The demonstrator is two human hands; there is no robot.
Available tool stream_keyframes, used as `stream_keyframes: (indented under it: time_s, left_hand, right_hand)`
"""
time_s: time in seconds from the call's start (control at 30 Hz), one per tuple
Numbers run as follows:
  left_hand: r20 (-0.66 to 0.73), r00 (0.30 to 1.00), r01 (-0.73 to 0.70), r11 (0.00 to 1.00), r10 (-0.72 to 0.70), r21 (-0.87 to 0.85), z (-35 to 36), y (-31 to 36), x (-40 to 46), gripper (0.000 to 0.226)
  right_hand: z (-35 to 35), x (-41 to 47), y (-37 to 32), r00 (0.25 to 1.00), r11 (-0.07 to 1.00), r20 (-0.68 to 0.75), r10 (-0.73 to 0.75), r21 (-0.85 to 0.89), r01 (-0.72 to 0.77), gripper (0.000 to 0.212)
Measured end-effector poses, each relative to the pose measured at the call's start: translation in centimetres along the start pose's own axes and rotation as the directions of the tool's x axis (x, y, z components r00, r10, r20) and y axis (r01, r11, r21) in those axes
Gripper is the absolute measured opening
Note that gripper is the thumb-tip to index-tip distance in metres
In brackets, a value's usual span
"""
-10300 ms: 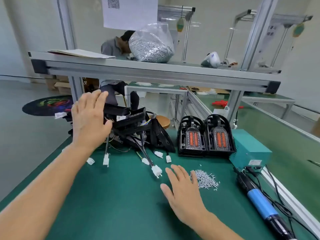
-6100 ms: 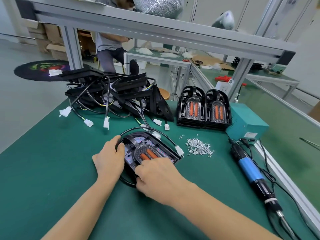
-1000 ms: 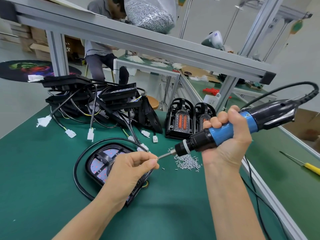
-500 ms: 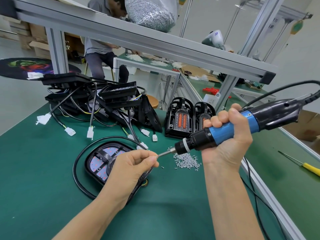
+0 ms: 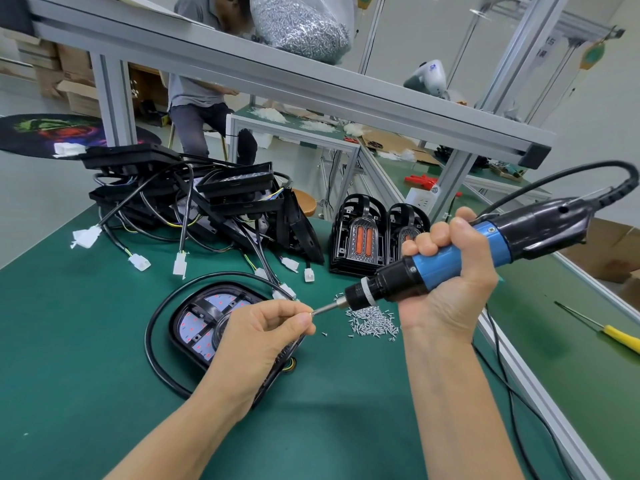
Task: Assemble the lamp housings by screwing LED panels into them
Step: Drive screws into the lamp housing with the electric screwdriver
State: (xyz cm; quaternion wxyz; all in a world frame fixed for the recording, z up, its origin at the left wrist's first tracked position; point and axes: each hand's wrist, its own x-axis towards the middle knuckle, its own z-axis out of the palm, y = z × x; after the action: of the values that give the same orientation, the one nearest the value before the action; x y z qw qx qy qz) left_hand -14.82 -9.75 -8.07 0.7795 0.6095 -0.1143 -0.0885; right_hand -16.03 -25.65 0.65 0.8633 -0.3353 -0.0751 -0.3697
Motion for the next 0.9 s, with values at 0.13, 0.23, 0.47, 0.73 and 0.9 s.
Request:
stream_keyframes:
  time_s: [0.13,0.23,0.47,0.73,0.9]
  left_hand:
    - [-0.021,0.999,-0.038,0.996,0.04,0.078,0.0,-0.1,0.0,0.019]
    - [-0.065,0.993,-0.089,0.987,0.098,0.137,0.0,-0.3,-0.1,0.023]
    - [-0.11,0.984,-0.127,0.983,0.142,0.134,0.0,-0.1,0.0,0.023]
    - [-0.097,0.995,-0.034,0.998,0.038,0.045,-0.9,-0.7,0.2,0.026]
    - [-0.117,0.993,-0.012,0.991,-0.004,-0.132,-0.6,-0.9,0.8,0.024]
  right_hand:
    - [0.1,-0.2,0.1,1.0,1.0,-0.013,-0.015,-0.005,0.015,0.016]
    - [0.2,-0.3,0.4,0.999,1.0,-0.046,-0.029,-0.004,0.029,0.017]
    - [-0.1,-0.8,0.9,0.995,0.999,-0.087,-0.041,-0.007,0.04,0.026]
    - [-0.6,-1.3,1.1,0.998,0.997,0.015,0.056,-0.054,-0.056,0.047]
    - [-0.4,-0.9,1.8,0.99,0.999,-0.138,0.003,0.036,0.002,0.038]
